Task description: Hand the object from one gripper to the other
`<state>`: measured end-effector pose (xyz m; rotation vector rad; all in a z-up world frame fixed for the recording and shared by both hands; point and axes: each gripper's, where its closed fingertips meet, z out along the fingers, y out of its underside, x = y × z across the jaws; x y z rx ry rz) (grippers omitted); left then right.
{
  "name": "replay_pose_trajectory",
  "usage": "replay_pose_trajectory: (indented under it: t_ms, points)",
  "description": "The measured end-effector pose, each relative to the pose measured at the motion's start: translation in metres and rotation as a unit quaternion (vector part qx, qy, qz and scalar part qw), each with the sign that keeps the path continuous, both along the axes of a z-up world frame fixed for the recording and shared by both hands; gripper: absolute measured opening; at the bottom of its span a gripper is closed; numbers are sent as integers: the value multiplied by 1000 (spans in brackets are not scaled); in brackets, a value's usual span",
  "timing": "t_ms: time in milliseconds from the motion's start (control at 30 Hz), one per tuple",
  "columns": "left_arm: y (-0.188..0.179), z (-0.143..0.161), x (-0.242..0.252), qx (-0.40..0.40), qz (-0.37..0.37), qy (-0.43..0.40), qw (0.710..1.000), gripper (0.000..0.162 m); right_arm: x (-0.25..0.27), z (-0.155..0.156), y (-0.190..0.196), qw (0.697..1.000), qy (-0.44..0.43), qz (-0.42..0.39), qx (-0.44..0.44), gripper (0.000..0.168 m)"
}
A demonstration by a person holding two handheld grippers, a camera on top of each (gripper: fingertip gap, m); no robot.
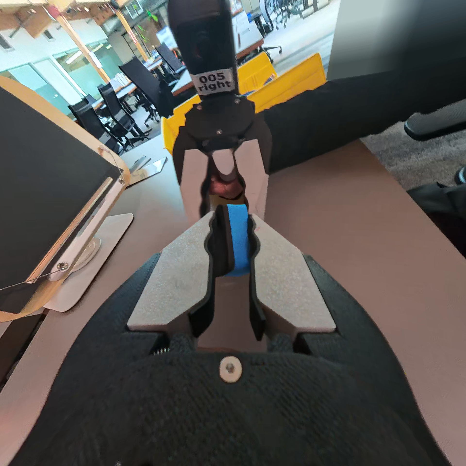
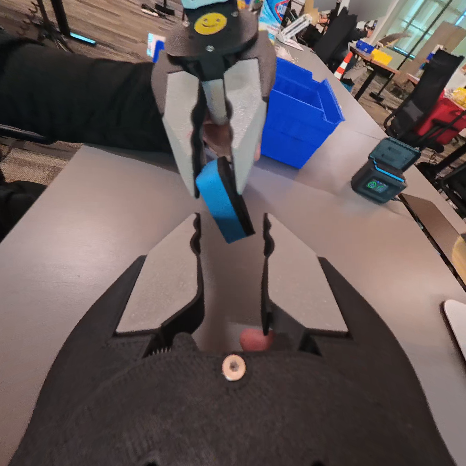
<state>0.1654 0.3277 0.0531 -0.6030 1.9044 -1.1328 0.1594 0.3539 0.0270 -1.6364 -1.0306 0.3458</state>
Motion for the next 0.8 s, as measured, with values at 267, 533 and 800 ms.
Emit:
replay_pose_trajectory:
  t_ms: [267,533,800]
  points:
    - [35,6,14,-3,111,-34,993,36,22,1,19,987,92,-71,-111,23]
    - [62,1,26,234,239,-118,935,59,46,14,19,883,327,-95,-322,23]
    - [60,2,33,449,269,-218,824,48,30,25,6,774,441,-38,-453,23]
